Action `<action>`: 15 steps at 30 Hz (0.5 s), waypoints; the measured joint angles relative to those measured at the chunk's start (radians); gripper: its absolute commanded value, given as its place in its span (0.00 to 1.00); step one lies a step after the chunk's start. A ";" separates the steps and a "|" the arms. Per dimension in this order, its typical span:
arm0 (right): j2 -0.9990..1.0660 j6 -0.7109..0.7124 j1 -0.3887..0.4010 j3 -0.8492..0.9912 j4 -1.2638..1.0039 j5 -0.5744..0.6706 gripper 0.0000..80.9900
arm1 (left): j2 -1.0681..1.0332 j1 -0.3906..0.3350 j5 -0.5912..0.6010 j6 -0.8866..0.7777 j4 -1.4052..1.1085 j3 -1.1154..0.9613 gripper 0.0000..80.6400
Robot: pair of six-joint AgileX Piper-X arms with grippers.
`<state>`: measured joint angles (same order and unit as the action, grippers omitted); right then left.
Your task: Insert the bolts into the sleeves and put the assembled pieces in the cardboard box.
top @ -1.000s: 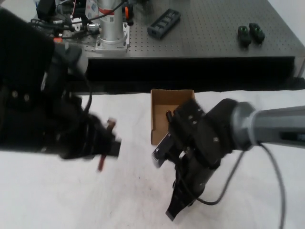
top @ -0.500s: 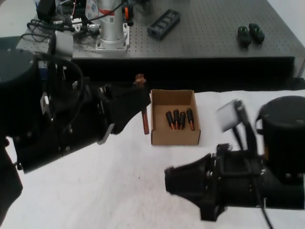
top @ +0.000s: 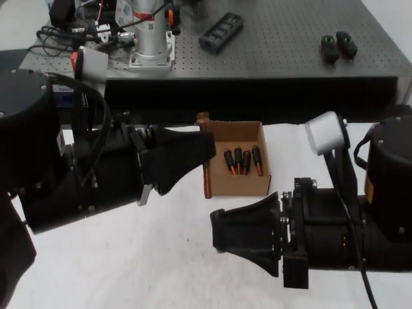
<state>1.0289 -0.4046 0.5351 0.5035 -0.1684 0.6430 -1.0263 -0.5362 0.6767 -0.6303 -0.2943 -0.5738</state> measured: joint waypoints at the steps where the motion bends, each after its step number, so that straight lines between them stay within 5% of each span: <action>1: 0.008 -0.002 0.000 0.000 0.000 0.003 0.06 | -0.004 0.000 0.004 0.000 -0.006 0.000 0.01; 15: 0.046 -0.041 0.000 0.000 -0.131 0.006 0.06 | -0.003 0.000 0.047 -0.002 -0.038 0.000 0.01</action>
<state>1.0749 -0.4458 0.5351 0.5035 -0.2997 0.6491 -1.0298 -0.5362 0.7236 -0.6325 -0.3325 -0.5738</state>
